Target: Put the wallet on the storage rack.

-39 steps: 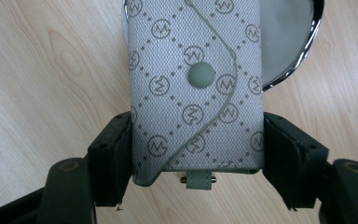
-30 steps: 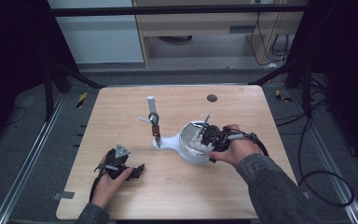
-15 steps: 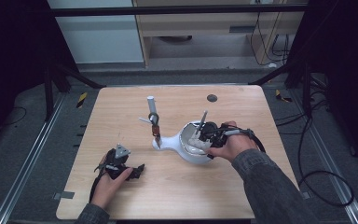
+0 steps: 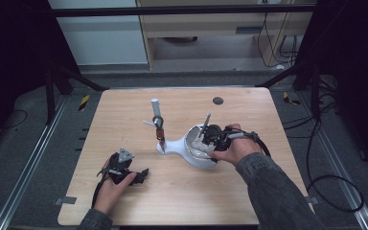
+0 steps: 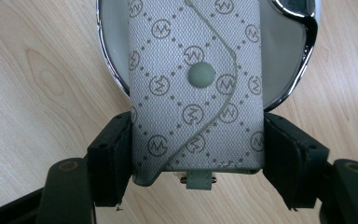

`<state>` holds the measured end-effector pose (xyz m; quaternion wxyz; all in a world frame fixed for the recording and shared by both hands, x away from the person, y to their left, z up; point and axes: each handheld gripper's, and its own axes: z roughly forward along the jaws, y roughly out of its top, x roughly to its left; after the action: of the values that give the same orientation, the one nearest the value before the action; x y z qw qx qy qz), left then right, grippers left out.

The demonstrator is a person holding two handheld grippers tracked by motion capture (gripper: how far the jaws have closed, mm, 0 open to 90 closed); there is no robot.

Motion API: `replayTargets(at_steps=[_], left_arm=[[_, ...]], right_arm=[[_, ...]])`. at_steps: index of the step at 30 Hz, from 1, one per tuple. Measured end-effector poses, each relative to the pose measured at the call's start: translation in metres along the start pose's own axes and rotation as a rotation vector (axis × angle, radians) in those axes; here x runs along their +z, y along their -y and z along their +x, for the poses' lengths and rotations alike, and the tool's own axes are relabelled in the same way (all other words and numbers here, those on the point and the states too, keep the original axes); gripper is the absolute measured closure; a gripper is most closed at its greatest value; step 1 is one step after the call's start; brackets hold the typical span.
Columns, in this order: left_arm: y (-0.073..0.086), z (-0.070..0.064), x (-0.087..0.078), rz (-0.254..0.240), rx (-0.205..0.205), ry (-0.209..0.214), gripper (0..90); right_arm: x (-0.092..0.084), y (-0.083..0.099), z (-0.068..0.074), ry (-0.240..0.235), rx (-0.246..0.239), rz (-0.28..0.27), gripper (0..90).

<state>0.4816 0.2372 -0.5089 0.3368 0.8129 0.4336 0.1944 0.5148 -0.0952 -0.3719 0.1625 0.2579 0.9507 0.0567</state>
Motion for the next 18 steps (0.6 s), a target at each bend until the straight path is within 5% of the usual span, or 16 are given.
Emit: replayTargets(at_steps=[18], left_arm=[[0.0,0.0,0.0,0.0,0.001,0.001,0.6]], right_arm=[[0.0051,-0.0068,0.0028,0.022,-0.022,0.01,30.9]])
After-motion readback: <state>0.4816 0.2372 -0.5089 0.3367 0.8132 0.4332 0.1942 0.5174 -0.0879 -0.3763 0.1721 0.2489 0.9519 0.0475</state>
